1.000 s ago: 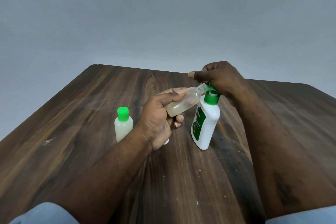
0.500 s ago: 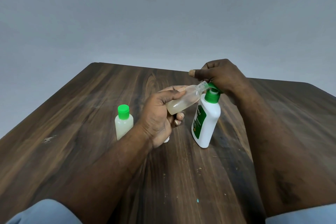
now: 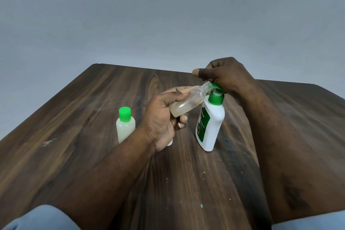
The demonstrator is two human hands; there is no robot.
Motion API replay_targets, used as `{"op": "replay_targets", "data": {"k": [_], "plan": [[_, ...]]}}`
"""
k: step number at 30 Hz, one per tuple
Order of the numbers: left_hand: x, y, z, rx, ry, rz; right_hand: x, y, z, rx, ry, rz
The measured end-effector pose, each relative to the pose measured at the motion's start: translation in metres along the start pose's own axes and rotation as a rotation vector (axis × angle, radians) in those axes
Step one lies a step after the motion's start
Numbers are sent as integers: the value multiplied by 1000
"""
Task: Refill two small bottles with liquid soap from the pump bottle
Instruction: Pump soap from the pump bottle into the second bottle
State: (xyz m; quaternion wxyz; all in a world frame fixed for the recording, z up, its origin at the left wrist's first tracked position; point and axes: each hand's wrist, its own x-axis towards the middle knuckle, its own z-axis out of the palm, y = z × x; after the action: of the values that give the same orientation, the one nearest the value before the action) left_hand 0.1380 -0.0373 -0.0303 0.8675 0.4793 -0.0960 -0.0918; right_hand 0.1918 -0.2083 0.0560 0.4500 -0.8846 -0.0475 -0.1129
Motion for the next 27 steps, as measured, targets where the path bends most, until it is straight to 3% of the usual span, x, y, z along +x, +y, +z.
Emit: {"op": "replay_targets", "data": {"k": [27], "plan": [[-1,1,2,-11,0,4,-2,2,-1,0,39,8]]}}
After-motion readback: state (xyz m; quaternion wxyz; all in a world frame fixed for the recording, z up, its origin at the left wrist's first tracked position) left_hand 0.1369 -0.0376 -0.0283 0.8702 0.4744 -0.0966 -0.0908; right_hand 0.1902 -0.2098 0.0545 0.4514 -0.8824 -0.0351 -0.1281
